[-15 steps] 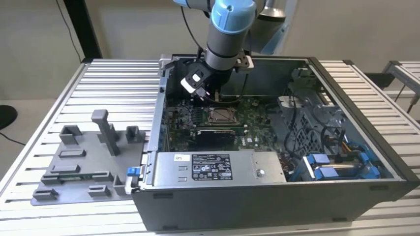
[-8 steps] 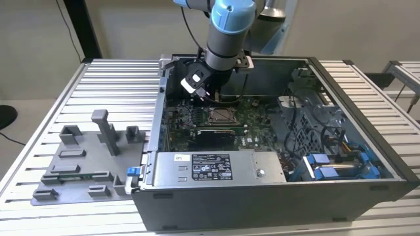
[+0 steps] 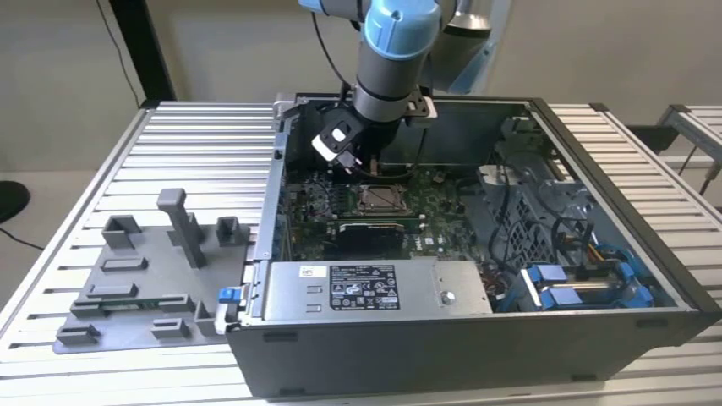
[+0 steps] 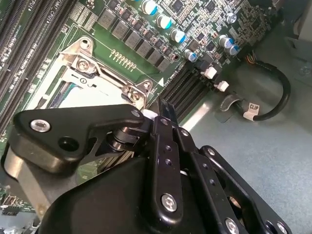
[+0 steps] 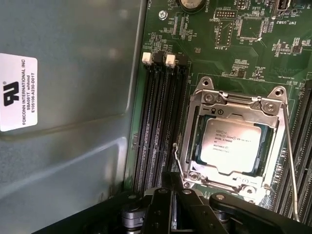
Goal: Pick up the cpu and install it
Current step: 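Close the cpu cover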
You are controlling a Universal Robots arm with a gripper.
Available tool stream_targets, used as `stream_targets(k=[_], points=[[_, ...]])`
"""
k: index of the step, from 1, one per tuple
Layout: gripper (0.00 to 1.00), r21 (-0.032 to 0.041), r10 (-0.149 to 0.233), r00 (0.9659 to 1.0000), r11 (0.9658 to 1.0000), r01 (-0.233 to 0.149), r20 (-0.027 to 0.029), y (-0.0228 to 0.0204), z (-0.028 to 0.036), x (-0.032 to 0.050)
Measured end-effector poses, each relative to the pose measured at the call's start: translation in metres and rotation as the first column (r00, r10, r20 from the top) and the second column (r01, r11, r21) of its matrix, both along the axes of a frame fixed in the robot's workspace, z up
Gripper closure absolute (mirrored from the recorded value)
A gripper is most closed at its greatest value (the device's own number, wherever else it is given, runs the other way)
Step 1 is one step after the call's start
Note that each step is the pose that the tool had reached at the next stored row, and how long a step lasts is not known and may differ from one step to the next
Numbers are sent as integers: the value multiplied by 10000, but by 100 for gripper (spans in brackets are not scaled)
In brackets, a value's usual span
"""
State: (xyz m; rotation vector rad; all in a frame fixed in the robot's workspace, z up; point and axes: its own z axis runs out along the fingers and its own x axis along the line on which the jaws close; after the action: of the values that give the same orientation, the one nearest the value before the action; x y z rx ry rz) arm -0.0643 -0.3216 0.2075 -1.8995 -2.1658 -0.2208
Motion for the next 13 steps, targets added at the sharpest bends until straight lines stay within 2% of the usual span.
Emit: stream_targets(k=[13], points=[[100, -31, -1, 10000, 10000, 1, 0, 1, -18, 40]])
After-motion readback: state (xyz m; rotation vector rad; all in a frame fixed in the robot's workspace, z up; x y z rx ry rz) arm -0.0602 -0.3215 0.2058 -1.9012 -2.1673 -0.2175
